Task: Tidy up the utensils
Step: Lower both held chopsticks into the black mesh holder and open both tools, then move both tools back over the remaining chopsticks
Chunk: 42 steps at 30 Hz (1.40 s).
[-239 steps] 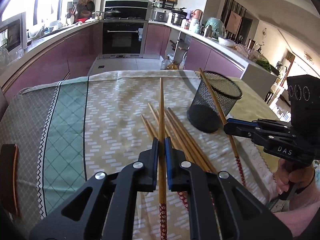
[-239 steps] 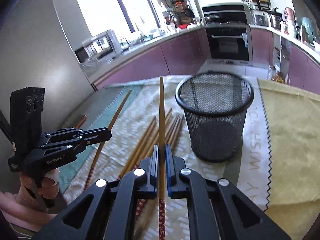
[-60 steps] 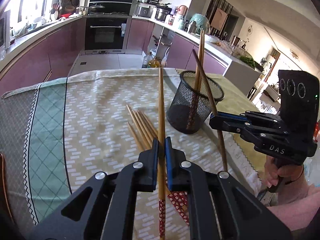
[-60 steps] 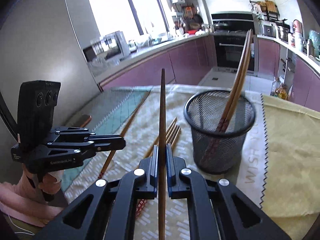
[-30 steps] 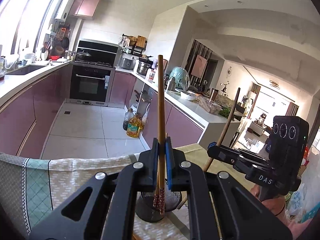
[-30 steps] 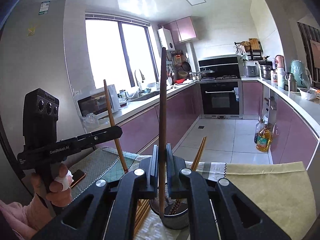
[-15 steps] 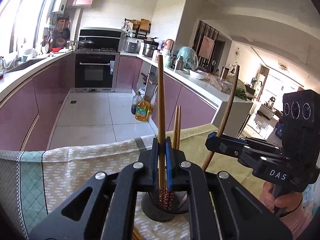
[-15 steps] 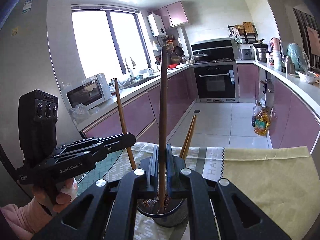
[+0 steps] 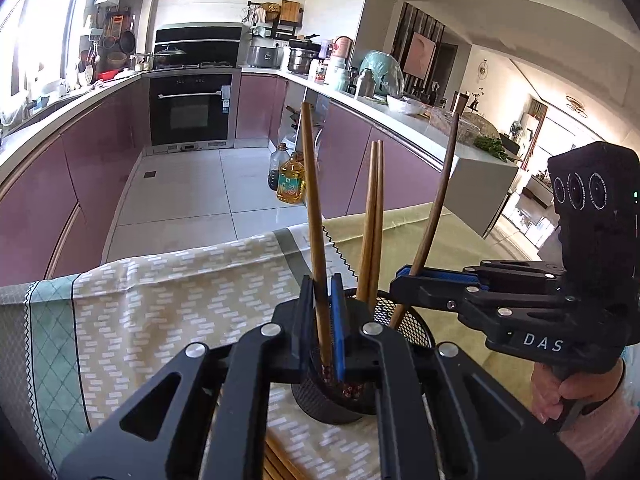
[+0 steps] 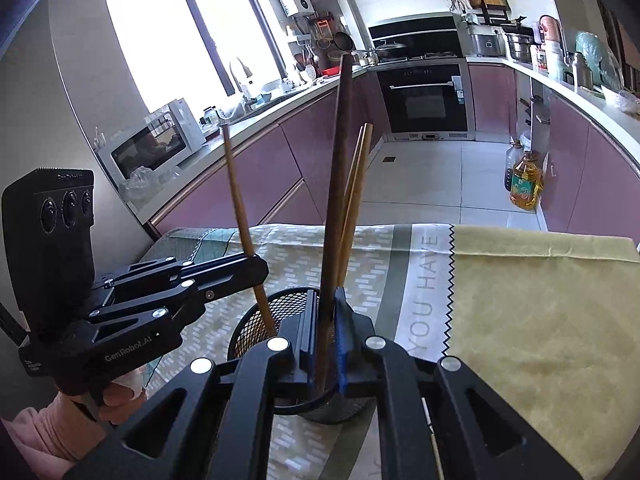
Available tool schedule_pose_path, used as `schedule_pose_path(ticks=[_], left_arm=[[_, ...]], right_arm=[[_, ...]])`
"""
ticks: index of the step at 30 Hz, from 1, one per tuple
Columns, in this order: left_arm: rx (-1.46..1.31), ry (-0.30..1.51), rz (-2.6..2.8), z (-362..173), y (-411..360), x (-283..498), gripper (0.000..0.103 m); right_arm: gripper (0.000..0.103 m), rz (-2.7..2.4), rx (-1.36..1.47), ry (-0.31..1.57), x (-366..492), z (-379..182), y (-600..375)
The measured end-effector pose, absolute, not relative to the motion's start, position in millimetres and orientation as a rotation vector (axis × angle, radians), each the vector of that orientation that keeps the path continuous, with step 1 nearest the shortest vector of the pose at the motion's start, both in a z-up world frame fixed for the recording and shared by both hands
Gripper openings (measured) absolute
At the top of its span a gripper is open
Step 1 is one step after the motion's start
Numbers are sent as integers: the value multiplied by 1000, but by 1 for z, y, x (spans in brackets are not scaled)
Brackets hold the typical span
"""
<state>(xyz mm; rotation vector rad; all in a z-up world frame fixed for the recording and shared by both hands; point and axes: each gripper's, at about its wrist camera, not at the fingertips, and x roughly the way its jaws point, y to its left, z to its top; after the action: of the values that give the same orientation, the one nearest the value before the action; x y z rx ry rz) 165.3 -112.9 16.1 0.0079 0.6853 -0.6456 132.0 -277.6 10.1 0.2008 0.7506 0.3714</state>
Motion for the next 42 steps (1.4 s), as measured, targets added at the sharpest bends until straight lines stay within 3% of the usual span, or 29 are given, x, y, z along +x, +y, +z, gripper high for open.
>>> schedule_pose_path(ticks=[5, 13, 16, 20, 28, 31, 42], left_arm=[[-7, 691, -638, 9, -112, 165, 13], [-18, 649, -606, 13, -97, 155, 21], [-13, 632, -582, 15, -89, 146, 30], [-5, 609, -547, 17, -76, 133, 44], [44, 546, -434, 16, -43, 97, 77], [56, 566, -400, 8, -31, 87, 78], [102, 727, -360, -49, -19, 68, 76]], right_arm=[[14, 344, 204, 733, 135, 13, -277], [14, 341, 197, 715, 140, 13, -271], [14, 328, 200, 702, 137, 15, -271], [29, 309, 176, 657, 123, 23, -272], [46, 361, 143, 543, 77, 42, -264], [52, 427, 112, 533, 57, 40, -252], [53, 516, 84, 752, 50, -32, -206]])
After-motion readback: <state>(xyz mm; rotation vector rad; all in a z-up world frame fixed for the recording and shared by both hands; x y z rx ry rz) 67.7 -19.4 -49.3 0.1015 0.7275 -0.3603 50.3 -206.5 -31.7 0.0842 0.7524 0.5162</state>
